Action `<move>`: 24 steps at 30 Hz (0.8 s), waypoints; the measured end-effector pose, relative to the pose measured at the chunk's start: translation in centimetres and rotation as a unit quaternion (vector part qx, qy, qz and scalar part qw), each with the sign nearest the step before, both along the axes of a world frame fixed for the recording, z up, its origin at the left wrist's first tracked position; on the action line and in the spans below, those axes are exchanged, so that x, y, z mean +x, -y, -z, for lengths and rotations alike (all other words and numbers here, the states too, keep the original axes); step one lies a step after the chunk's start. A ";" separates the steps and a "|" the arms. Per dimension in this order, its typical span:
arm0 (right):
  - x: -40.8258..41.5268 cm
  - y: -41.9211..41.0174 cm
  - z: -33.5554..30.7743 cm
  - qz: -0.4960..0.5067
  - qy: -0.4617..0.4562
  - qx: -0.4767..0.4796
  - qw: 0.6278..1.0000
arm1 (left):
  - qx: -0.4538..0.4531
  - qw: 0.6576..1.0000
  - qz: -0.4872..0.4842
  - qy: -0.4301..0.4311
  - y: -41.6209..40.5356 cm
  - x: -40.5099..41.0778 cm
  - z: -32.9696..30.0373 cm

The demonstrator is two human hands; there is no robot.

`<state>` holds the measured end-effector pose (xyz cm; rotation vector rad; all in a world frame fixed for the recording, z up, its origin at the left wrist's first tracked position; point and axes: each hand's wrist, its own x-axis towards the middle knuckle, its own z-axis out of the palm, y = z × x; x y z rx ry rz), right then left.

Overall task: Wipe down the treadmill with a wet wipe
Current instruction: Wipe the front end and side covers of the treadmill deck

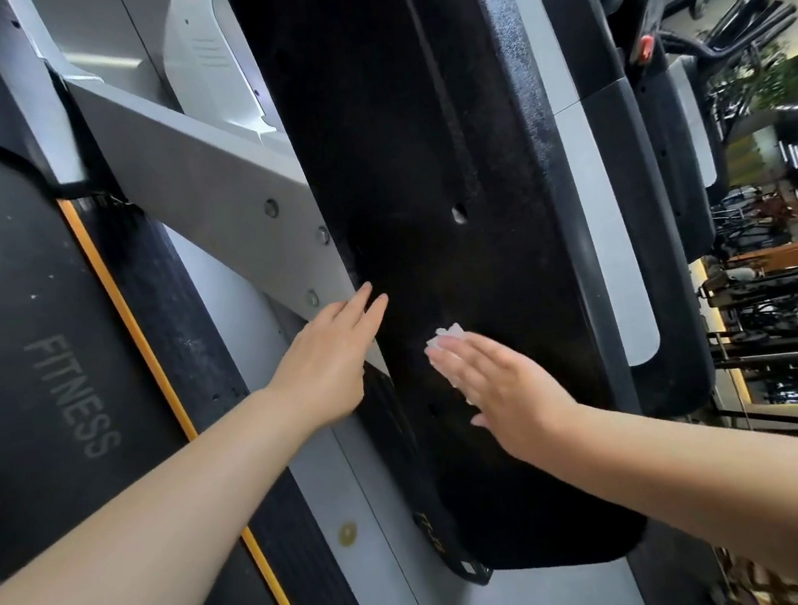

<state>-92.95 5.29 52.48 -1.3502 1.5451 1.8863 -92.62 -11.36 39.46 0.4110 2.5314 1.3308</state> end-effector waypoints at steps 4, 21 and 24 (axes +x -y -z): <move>-3.4 -0.3 -4.8 -0.003 -0.111 -0.114 0.987 | 0.024 0.999 -0.013 0.026 0.0 -0.4 0.0; 0.7 -1.7 -1.6 0.070 0.087 -0.001 0.994 | 0.069 0.996 -0.020 0.052 1.9 -2.0 -0.6; -3.9 0.0 -4.0 0.000 0.006 -0.087 0.996 | 0.064 0.996 -0.017 0.053 1.5 -2.1 -0.9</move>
